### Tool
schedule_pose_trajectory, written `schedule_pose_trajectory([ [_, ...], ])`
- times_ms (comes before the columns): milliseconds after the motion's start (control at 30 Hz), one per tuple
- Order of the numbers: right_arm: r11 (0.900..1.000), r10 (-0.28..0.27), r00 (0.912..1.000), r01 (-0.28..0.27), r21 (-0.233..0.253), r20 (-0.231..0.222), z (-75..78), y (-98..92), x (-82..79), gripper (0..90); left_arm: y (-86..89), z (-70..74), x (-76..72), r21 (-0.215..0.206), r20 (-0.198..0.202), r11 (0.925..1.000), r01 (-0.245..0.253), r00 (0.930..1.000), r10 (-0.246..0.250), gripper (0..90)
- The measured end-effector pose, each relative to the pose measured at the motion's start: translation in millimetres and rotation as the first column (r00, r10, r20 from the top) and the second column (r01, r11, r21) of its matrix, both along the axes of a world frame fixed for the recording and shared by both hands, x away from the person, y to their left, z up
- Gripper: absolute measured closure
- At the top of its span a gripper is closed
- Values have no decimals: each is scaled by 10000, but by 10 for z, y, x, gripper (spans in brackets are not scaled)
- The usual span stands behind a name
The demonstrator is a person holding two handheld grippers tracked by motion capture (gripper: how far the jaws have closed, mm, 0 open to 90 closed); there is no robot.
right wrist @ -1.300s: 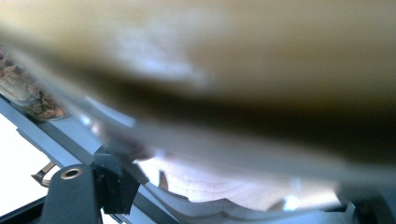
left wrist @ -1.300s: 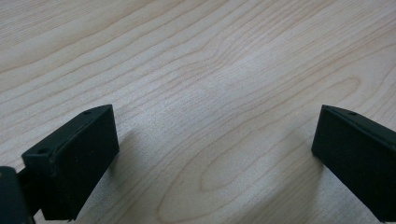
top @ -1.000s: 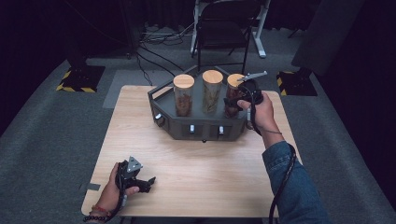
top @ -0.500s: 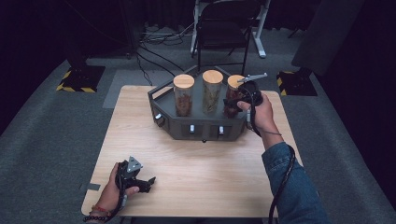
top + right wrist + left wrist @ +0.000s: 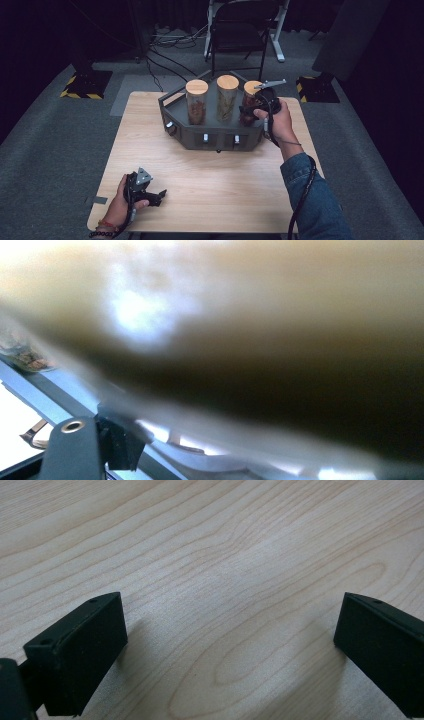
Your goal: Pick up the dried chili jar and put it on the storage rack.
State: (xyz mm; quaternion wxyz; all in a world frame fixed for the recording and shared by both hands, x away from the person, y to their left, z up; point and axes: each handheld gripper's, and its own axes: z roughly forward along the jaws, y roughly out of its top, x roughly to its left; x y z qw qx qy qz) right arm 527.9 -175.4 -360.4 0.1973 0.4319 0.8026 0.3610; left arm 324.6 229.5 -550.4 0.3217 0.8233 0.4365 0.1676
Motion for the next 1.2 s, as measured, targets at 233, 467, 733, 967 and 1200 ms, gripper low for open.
schedule_pose_trajectory([
  [233,9999,-122,9999,122,61,40,-13,-12,3,198,0,0,0,1,1,10000,0,10000,0,4],
  [467,9996,-291,9995,291,68,78,-27,-19,11,147,0,0,0,2,2,10000,2,10000,-2,4],
  [733,9997,-242,9996,242,37,133,-34,-36,3,118,0,0,0,0,0,10000,2,10000,-2,4],
  [967,9996,-267,9992,269,-83,284,-36,-45,-15,68,0,0,0,0,-1,10000,3,10000,-3,4],
  [1200,9997,-87,9994,94,-206,344,-50,-46,-39,34,0,0,0,-1,-1,10000,2,10000,-2,4],
])
